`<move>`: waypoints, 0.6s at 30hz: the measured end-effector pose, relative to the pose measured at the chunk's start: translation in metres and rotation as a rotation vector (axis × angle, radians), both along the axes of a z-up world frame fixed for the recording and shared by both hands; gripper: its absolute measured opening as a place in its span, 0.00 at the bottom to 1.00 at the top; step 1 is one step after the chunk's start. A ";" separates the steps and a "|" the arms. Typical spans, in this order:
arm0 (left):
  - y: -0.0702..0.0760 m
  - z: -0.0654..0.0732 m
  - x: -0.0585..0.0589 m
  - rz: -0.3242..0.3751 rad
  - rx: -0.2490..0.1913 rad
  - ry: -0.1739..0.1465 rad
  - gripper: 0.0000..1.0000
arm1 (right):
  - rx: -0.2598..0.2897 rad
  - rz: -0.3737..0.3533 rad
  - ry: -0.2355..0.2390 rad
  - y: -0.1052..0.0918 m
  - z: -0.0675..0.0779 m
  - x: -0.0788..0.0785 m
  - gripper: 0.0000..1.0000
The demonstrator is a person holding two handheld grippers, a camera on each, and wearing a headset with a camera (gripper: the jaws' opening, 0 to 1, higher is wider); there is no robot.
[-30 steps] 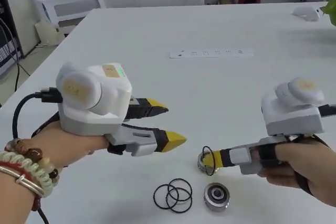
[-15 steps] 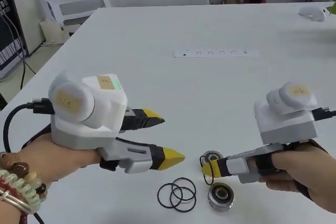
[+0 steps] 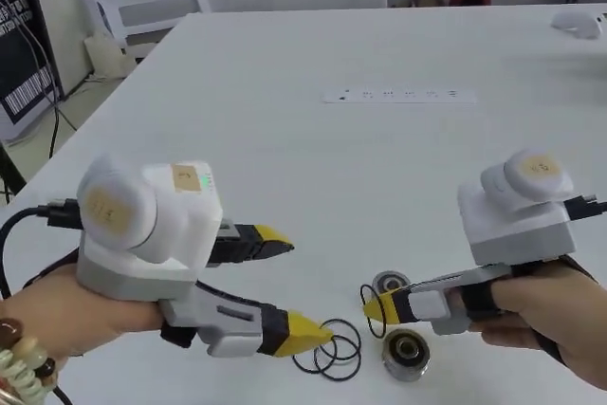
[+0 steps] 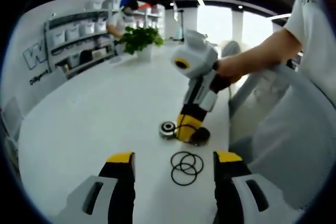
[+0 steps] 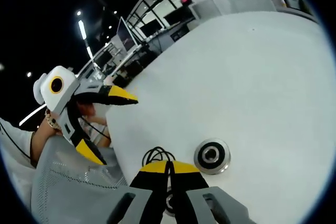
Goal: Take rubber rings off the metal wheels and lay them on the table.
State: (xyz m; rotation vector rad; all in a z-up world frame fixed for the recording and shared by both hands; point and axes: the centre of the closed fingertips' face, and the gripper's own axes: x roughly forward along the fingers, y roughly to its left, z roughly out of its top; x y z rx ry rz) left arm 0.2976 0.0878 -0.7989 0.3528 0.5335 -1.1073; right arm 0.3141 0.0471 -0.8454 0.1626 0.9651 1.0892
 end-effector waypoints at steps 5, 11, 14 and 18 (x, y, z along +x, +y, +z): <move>0.009 0.000 -0.011 0.002 -0.019 0.015 0.69 | -0.004 0.018 -0.013 0.001 0.000 0.000 0.00; 0.029 0.001 -0.015 0.089 -0.047 0.029 0.74 | -0.008 0.038 -0.022 0.003 -0.002 -0.004 0.00; 0.038 -0.002 -0.019 0.112 -0.037 0.034 0.74 | -0.008 0.048 -0.025 0.005 -0.001 -0.006 0.00; 0.046 -0.006 -0.026 0.143 -0.037 0.045 0.75 | -0.012 0.060 -0.034 0.006 -0.002 -0.007 0.00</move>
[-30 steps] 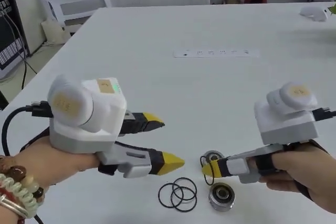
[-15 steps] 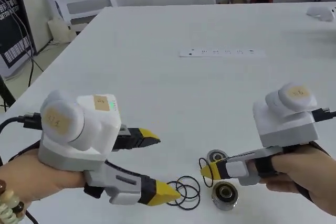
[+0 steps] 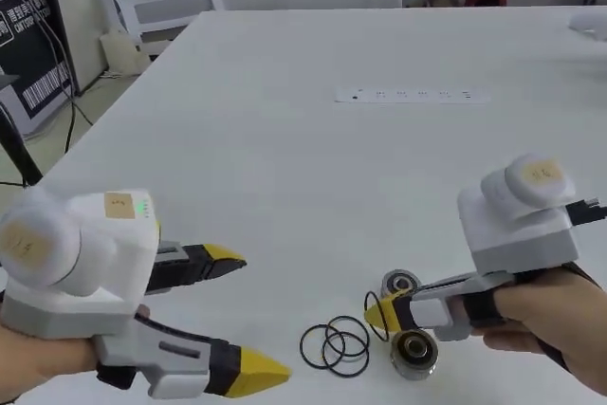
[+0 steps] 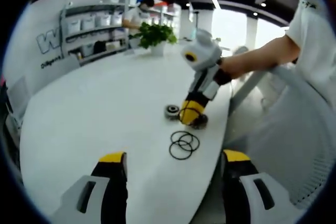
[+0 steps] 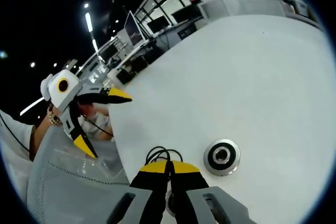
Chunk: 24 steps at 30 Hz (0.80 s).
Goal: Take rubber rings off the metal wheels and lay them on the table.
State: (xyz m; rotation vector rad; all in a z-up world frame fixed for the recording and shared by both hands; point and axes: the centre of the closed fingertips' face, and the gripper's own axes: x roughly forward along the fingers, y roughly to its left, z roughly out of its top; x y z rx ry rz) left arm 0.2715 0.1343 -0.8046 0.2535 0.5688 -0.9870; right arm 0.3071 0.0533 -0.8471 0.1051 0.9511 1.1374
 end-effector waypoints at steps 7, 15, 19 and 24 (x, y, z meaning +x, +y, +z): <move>0.010 -0.007 -0.010 0.036 0.006 0.019 0.75 | -0.003 0.001 -0.002 0.000 -0.001 0.000 0.00; 0.016 -0.010 -0.011 0.073 0.001 0.028 0.75 | -0.005 0.008 -0.005 0.001 -0.002 -0.002 0.00; 0.017 -0.013 -0.012 0.077 0.001 0.034 0.75 | -0.016 0.017 -0.012 0.002 -0.003 -0.004 0.00; 0.016 -0.015 -0.014 0.077 0.001 0.041 0.75 | -0.020 0.021 -0.021 0.002 -0.003 -0.005 0.00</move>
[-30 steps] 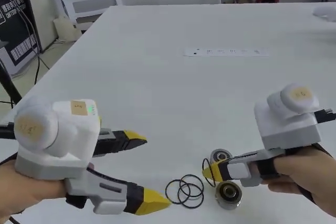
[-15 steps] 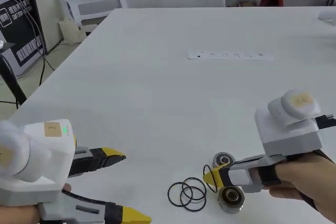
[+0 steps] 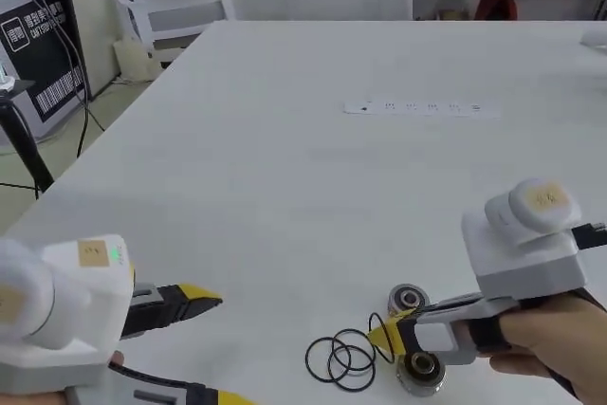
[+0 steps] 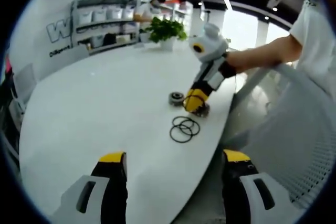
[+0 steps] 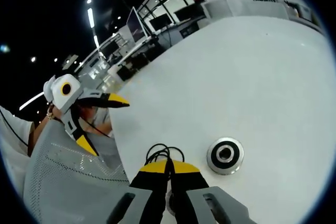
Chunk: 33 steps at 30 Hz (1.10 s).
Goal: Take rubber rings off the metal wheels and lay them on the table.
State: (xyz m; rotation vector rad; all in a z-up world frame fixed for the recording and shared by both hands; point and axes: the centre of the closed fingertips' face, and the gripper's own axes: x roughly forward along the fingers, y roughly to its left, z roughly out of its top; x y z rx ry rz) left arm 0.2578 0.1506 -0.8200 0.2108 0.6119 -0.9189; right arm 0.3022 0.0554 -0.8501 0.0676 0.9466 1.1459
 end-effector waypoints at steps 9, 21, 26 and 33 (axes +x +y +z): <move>0.000 0.000 0.001 0.006 -0.002 -0.001 0.75 | -0.003 0.009 -0.015 0.002 0.000 -0.001 0.00; -0.001 0.001 -0.001 0.012 -0.007 0.000 0.76 | -0.012 0.019 -0.027 0.002 0.000 -0.002 0.04; 0.000 0.002 -0.001 0.014 -0.006 -0.002 0.75 | -0.012 0.014 -0.032 0.001 0.002 0.000 0.04; 0.000 0.001 -0.002 0.013 -0.003 -0.001 0.75 | -0.005 0.002 -0.045 -0.001 0.007 0.004 0.05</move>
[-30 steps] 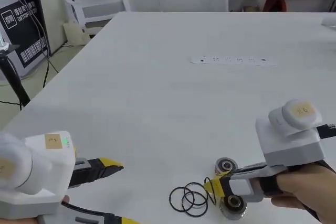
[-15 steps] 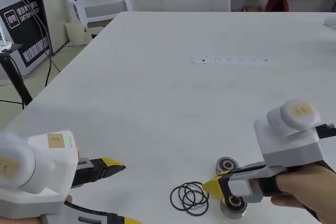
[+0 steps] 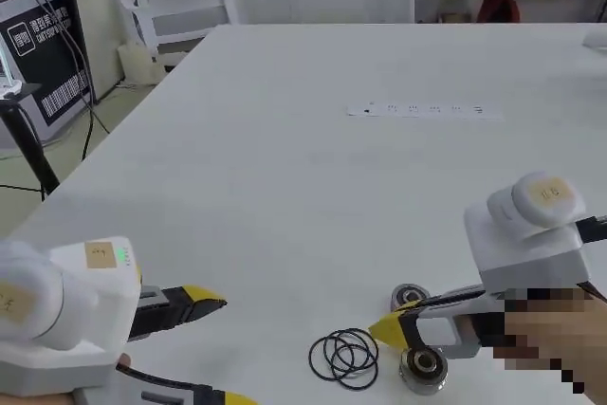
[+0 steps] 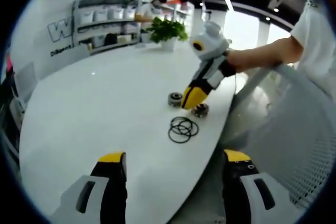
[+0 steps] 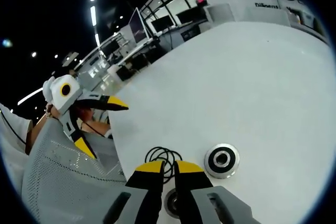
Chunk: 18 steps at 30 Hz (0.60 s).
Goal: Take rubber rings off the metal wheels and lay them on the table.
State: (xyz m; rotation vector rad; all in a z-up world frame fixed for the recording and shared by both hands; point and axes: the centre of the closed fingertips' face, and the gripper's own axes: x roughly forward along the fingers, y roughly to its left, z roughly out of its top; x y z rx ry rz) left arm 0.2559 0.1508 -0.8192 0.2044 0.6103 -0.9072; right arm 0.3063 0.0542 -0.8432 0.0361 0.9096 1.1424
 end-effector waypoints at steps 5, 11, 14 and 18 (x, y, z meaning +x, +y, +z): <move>-0.001 0.001 -0.002 -0.004 -0.002 0.003 0.75 | -0.001 -0.007 -0.001 -0.003 0.003 0.003 0.07; -0.002 0.001 -0.003 0.001 0.002 0.010 0.75 | 0.007 -0.012 -0.040 -0.005 0.015 0.010 0.09; -0.004 0.002 -0.003 -0.002 -0.004 0.008 0.75 | 0.030 -0.011 -0.042 -0.005 0.022 0.011 0.12; -0.004 0.002 -0.002 0.004 -0.010 0.014 0.75 | 0.031 0.012 -0.044 -0.006 0.026 0.007 0.17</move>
